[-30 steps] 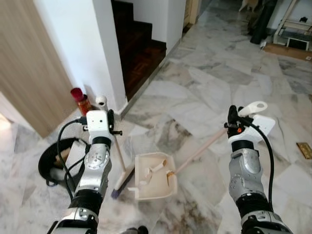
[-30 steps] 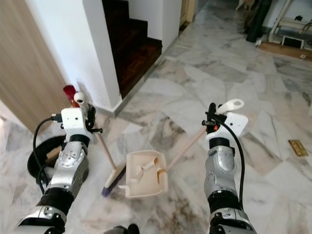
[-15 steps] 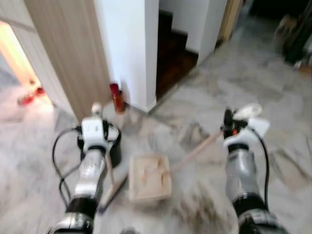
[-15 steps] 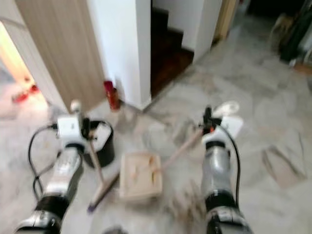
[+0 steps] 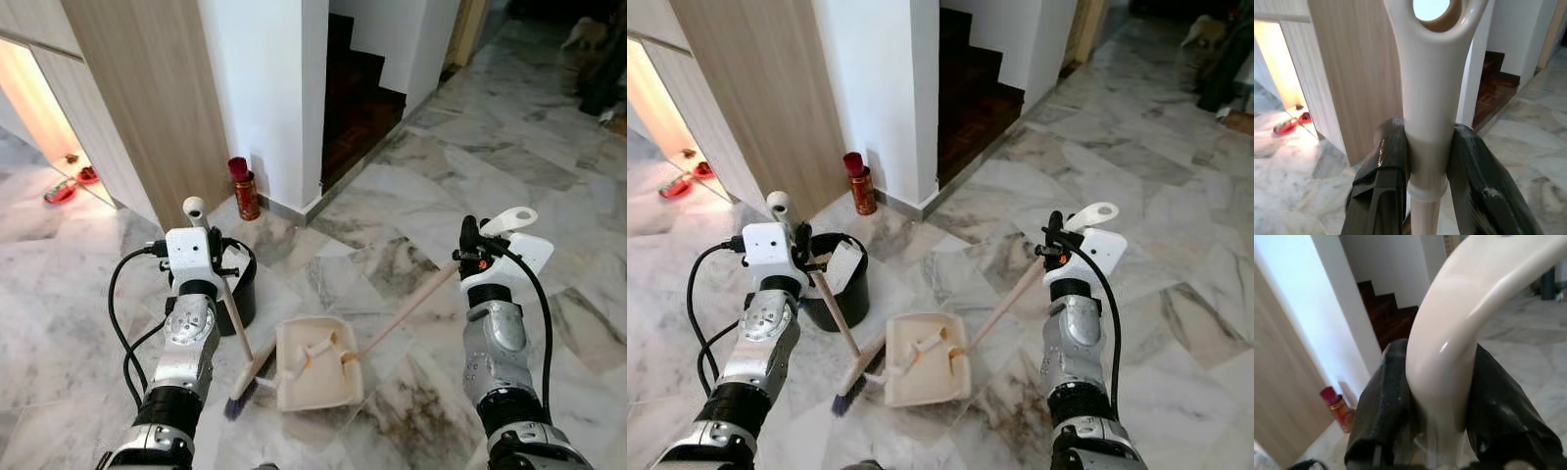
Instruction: Sweep floor
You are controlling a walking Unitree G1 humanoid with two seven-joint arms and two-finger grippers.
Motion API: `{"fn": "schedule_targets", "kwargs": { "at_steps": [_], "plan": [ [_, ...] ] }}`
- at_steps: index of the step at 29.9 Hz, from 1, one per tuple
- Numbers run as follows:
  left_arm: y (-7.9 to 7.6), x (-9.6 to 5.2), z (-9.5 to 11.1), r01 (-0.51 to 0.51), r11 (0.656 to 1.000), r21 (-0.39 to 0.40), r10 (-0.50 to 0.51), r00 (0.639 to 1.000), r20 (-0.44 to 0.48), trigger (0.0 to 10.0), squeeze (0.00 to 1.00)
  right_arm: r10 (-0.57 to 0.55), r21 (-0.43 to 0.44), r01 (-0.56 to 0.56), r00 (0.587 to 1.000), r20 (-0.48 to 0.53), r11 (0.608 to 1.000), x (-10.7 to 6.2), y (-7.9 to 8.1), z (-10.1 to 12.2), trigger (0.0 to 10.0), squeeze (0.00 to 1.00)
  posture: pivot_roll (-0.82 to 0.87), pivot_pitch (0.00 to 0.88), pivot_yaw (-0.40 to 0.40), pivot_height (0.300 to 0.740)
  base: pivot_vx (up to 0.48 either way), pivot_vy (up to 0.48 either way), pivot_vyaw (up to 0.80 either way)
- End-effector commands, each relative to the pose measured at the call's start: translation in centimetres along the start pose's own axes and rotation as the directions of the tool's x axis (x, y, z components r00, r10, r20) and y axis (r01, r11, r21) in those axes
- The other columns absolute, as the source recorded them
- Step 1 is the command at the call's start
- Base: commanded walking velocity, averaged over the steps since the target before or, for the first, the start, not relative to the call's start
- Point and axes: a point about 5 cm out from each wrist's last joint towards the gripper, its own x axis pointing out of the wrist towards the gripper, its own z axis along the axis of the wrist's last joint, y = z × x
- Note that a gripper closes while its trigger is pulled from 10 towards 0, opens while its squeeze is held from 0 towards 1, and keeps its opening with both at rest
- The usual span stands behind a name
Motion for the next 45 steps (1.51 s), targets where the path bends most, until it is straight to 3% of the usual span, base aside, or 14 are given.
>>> {"fn": "schedule_targets", "kwargs": {
  "at_steps": [1,36,45],
  "plan": [
    [-0.09,0.33,1.19,0.008,1.000,0.001,-0.008,0.999,0.050,10.0,0.00,-0.014,0.025,0.013,0.999,0.039,1.000,0.32,0.09,0.64,10.0,0.00,0.05,0.000,0.036,0.740,0.000,0.480,0.00],
    [-0.64,0.02,1.16,0.037,0.999,-0.005,-0.037,0.998,0.043,10.0,0.00,-0.003,0.026,0.003,0.999,0.033,1.000,0.16,0.36,0.31,10.0,0.00,0.05,0.000,0.030,0.740,0.000,0.480,0.00],
    [-0.75,0.04,1.30,0.040,0.999,0.000,-0.040,0.998,0.050,10.0,0.00,0.005,0.030,-0.006,0.999,0.034,1.000,0.25,0.69,0.34,10.0,0.00,0.05,0.000,0.025,0.740,0.000,0.167,0.00]
  ]
}}
